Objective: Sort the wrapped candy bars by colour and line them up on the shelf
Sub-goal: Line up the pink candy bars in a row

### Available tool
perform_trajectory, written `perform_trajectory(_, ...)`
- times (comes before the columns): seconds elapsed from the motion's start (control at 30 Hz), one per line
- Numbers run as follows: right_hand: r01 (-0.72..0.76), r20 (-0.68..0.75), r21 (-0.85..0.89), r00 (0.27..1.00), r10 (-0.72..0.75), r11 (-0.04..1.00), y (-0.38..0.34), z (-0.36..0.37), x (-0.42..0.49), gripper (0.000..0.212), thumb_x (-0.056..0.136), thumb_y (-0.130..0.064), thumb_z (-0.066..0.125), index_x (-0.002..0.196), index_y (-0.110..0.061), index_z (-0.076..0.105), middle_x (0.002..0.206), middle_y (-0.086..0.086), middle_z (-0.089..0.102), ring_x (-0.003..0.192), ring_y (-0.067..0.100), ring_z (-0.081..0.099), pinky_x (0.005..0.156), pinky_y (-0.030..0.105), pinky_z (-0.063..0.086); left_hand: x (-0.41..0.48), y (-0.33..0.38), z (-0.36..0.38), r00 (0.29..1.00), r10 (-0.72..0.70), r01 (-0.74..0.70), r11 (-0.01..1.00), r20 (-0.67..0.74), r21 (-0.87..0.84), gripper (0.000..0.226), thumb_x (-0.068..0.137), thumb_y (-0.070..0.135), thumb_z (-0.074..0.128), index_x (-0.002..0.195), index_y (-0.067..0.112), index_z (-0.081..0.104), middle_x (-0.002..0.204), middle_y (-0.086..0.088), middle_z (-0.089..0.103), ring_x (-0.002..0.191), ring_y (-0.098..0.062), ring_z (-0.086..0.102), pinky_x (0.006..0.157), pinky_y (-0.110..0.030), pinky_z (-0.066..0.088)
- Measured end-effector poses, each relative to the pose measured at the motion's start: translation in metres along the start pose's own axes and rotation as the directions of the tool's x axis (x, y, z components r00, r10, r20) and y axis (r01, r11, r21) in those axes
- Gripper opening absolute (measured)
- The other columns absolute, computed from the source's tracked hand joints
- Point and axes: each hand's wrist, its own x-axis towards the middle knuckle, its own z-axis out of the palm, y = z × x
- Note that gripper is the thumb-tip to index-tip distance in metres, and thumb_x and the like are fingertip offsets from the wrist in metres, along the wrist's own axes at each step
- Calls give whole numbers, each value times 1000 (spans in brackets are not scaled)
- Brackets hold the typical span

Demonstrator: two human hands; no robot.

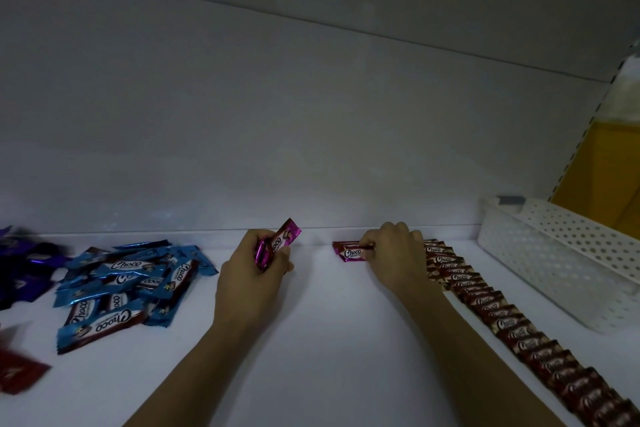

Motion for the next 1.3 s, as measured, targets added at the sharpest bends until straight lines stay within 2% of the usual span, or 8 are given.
perform_trajectory(0.13,16,-18,13,1000,-16,1000,-1,7,3,25,93,-32,54,116,-37,64,109,-1,61,106,20,49,87,33,31,1,0,0,1000,-1,1,1000,5,1,12,93,28,58,94,39,53,73,20,69,64,5,60,67,-35,52)
perform_trajectory(0.23,23,3,29,1000,-23,999,0,10,3,30,95,-31,52,122,-41,60,112,0,60,108,21,48,88,34,30,1,-1,1,1000,-5,5,1000,3,1,13,93,27,58,95,39,53,73,16,70,63,7,60,68,-36,53)
perform_trajectory(0.5,8,35,40,999,-10,999,5,9,1,28,95,-33,53,120,-43,61,114,-1,58,108,20,47,90,34,30,0,0,0,1000,-11,11,1000,0,-3,12,93,27,58,96,38,54,72,20,69,65,8,60,72,-40,55)
perform_trajectory(0.73,17,43,37,999,-18,999,5,5,-2,29,95,-33,53,121,-44,60,115,-2,57,109,19,46,91,34,29,0,1,0,1000,-24,24,1000,2,3,11,92,27,59,95,37,54,75,23,69,73,-3,64,73,-43,56)
perform_trajectory(1.0,31,36,44,999,-33,999,2,4,-5,31,95,-30,53,121,-43,60,117,-1,56,111,19,46,91,33,30,0,2,0,1000,-18,18,1000,3,-5,11,93,28,58,96,38,54,74,23,69,67,6,61,72,-42,56)
perform_trajectory(1.3,24,44,41,999,-25,999,4,5,-6,28,94,-30,54,117,-43,63,116,0,57,111,20,47,92,33,31,1,0,0,1000,0,0,1000,16,6,14,93,24,57,95,37,54,75,25,68,70,7,61,71,-41,56)
